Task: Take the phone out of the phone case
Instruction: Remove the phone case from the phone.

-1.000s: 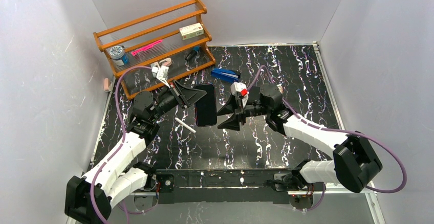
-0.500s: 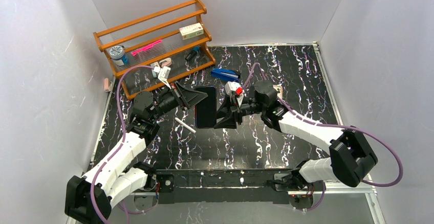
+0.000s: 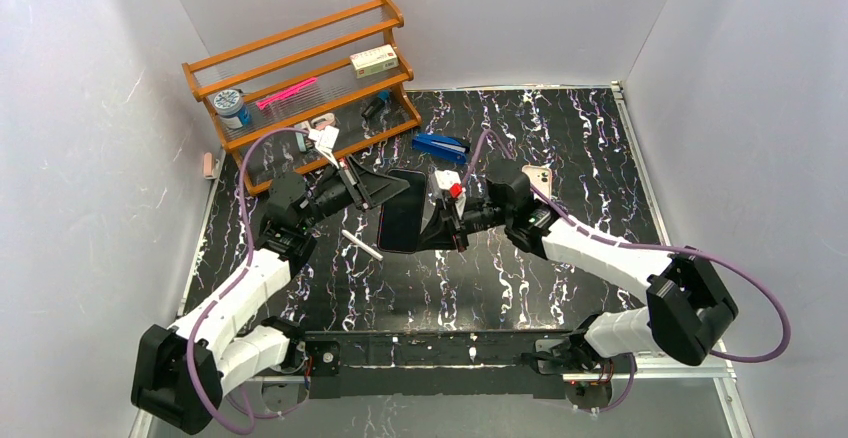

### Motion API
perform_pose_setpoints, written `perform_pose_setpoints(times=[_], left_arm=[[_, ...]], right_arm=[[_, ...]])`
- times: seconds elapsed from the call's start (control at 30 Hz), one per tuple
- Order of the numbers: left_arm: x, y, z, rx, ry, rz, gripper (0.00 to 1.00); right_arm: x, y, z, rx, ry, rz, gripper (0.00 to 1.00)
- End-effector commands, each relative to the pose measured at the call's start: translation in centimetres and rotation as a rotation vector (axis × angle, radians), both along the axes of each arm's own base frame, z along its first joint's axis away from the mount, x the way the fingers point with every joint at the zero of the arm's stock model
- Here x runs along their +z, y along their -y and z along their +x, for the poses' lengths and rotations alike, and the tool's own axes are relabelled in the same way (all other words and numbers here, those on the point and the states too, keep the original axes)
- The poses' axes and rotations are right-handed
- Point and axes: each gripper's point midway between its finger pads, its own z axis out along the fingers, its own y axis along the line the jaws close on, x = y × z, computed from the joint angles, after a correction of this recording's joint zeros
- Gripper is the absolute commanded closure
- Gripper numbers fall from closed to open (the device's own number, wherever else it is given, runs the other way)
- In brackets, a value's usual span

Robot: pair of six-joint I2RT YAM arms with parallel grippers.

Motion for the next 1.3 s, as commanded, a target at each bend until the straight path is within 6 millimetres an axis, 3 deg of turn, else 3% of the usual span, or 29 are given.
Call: perform_pose_setpoints(times=[0.0,0.17,0.27,0.47,0.67,1.0,1.27], left_arm=[[3.7,0.1,0.3,0.011,-0.036,-0.111,1.00],[4.0,-0.2,0.0,0.018,-0.026,-0.118,1.00],[4.0,-0.4,-0.1,0.027,-0.001,-0.104,1.00],[4.7,-1.0,0.1,0.080,0.109,-0.042,1.00],[5.6,-1.5,-0.2,0.110,0.184,-0.045,1.00],[6.5,-1.7,-1.2,0.095,0.234,-0.074,1.00],[6.5,-1.6,-1.4,0.083,0.242,-0.075,1.00]], right_arm=[[3.8,-0.9,1.1,-0.035,0.251,0.115,0.99],[4.4,-1.1,1.6,-0.057,0.276,0.130,0.99],[3.8,-0.9,1.6,-0.070,0.256,0.112,0.97],[3.2,0.3,-0.1,-0.067,0.165,0.115,0.68],[3.9,0.5,-2.0,-0.027,0.044,0.175,0.51],[5.0,-1.3,-1.3,-0.033,-0.070,0.201,0.50],[5.3,-2.0,-1.5,-0.003,-0.085,0.202,0.56]])
